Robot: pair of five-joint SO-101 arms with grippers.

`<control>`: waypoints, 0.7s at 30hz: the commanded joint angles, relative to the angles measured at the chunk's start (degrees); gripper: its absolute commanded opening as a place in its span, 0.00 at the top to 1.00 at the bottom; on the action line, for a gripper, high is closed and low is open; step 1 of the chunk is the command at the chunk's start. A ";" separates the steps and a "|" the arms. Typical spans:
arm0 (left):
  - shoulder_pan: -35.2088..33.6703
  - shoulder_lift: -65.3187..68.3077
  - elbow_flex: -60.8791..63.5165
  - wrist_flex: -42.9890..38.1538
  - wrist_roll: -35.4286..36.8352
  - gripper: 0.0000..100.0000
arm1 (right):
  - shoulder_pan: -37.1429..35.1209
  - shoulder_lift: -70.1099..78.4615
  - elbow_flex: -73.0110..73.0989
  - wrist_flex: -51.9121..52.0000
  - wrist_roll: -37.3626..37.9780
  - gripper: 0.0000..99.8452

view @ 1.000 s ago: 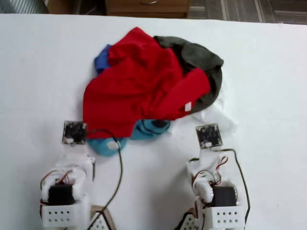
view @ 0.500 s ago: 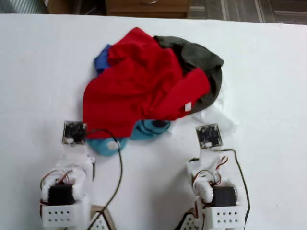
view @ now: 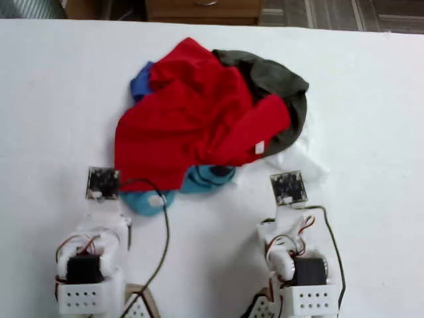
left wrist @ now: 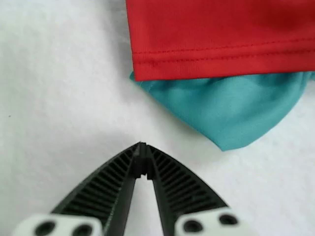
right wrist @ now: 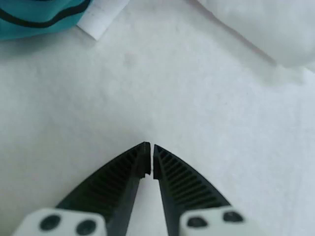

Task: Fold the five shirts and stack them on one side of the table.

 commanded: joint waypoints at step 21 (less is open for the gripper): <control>0.53 -1.32 1.10 0.26 0.35 0.97 | -0.66 0.40 -17.49 -15.60 0.00 0.84</control>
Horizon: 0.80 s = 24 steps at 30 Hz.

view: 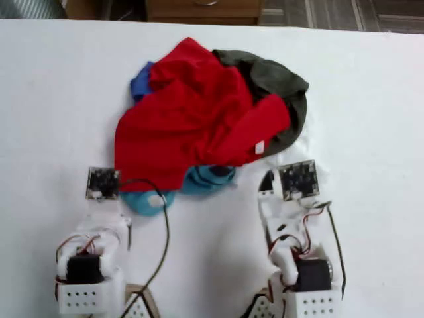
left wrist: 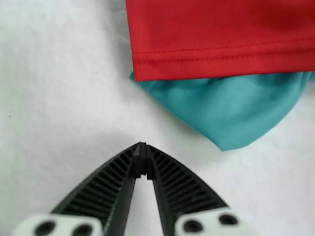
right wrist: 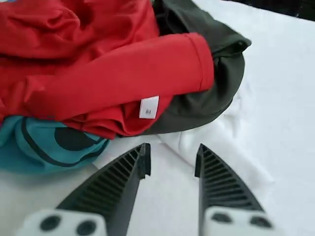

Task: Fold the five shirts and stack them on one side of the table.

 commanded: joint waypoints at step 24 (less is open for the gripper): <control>0.53 -1.32 1.10 0.26 0.35 0.97 | 1.10 43.21 -57.58 26.77 11.43 0.84</control>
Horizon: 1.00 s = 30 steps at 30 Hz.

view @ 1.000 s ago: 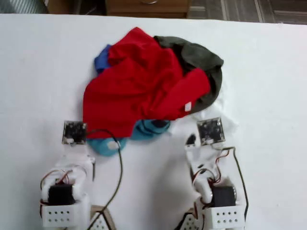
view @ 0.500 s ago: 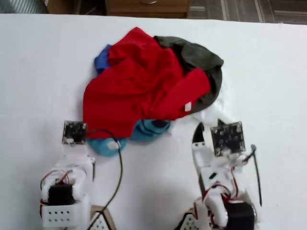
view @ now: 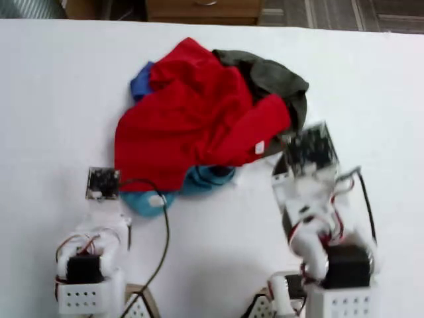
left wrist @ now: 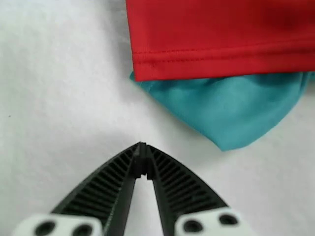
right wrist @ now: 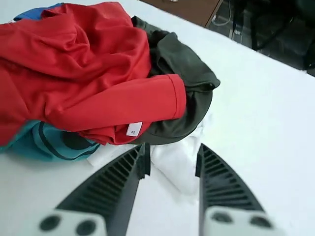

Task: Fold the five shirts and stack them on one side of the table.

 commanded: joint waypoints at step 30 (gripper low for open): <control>0.53 -1.32 1.10 0.26 0.35 0.97 | 0.84 26.95 -2.73 9.89 0.70 0.84</control>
